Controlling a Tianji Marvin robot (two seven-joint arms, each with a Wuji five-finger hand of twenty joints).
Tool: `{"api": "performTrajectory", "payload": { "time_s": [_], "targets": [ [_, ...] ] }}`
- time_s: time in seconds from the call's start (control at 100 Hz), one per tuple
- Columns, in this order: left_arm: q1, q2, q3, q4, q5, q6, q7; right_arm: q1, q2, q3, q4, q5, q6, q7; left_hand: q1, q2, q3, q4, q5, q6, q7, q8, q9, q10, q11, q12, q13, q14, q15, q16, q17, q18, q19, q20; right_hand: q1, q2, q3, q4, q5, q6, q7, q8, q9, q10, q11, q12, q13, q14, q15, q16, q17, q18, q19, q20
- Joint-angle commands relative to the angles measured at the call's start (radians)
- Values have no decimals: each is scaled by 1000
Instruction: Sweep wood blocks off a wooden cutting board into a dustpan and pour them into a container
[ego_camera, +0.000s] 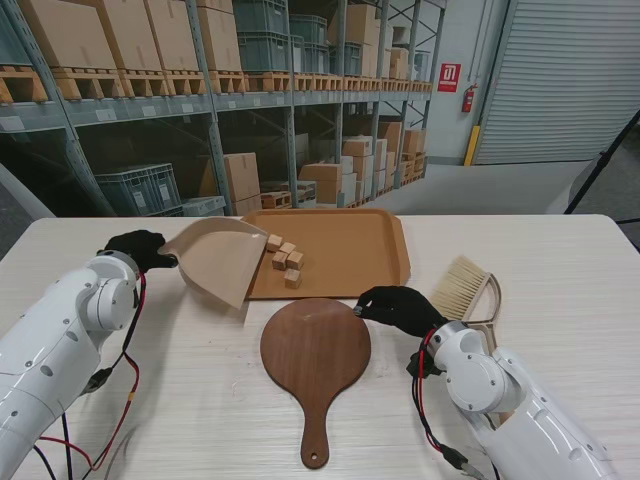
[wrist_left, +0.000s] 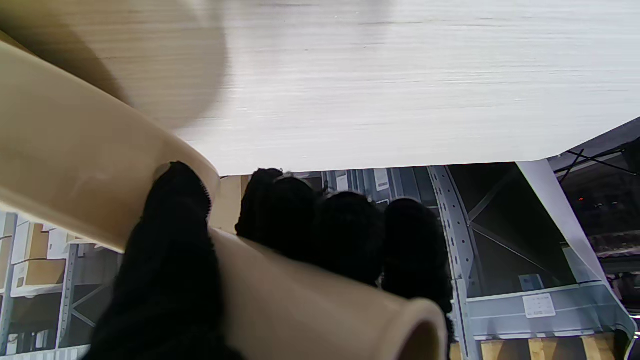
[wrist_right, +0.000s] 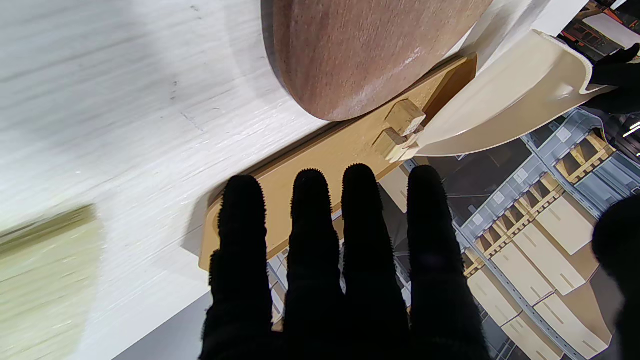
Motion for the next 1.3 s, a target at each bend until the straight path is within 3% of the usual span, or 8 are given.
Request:
{"api": "performTrajectory", "payload": {
  "time_s": [0.0, 0.3, 0.54, 0.78, 1.03, 1.1, 1.29],
  "targets": [
    [22, 6, -18, -28, 15, 6, -16, -5, -4, -3, 0, 1, 5, 9, 124, 118, 128, 54, 120, 81, 50, -13, 77, -163, 312, -17, 92, -205, 35, -2, 5, 1, 68, -34, 30, 20, -35, -7, 39, 8, 8, 10, 33, 7, 23, 12, 20, 3, 23, 16, 1, 34, 39, 19],
    [176, 11, -178, -170, 114, -8, -24, -2, -6, -5, 1, 5, 7, 2, 129, 124, 125, 46, 116, 84, 51, -6, 77, -166, 313, -13, 93, -208, 35, -1, 7, 10, 69, -37, 32, 21, -35, -7, 39, 9, 7, 10, 32, 6, 23, 12, 20, 3, 23, 17, 1, 32, 39, 18],
    [285, 6, -269, -250, 149, 53, -26, -1, -7, -6, 1, 7, 5, 2, 135, 130, 122, 42, 111, 86, 51, 1, 77, -165, 312, -10, 93, -208, 36, 0, 11, 15, 73, -36, 32, 22, -37, -7, 41, 9, 8, 10, 35, 7, 23, 13, 21, 4, 24, 17, 2, 34, 40, 18],
    [333, 6, -300, -258, 160, 91, -44, 1, -6, -7, 1, 7, 4, 4, 136, 133, 119, 40, 108, 86, 50, 4, 76, -164, 313, -8, 91, -206, 36, 1, 6, 13, 72, -35, 35, 23, -38, -7, 43, 5, 9, 10, 36, 7, 23, 13, 21, 2, 24, 17, 1, 33, 40, 17],
    [340, 9, -278, -218, 135, 123, -75, -3, -5, -4, -1, 2, 6, 7, 130, 147, 113, 36, 90, 75, 51, 4, 59, -166, 307, -9, 75, -204, 28, 0, -9, 4, 62, -37, 37, 23, -39, -7, 42, 8, 9, 10, 35, 7, 23, 13, 21, 2, 24, 17, 1, 32, 40, 17],
    [344, 10, -275, -210, 129, 126, -82, -4, -4, -2, -3, 2, 7, 8, 126, 157, 108, 31, 79, 61, 50, 1, 44, -157, 287, -18, 58, -191, 13, -1, -26, 2, 51, -39, 37, 23, -40, -7, 42, 7, 9, 10, 35, 6, 23, 13, 19, 4, 24, 17, 1, 33, 40, 16],
    [369, 16, -293, -202, 108, 95, -121, -8, -5, 1, -6, 2, 8, 5, 104, 186, 97, 17, 32, 15, 36, -33, -36, -85, 166, -86, -44, -100, -110, 18, -137, -2, -29, -30, 39, 23, -40, -7, 43, 9, 10, 10, 32, 8, 23, 13, 19, 6, 25, 17, 1, 34, 41, 16]
  ]
}}
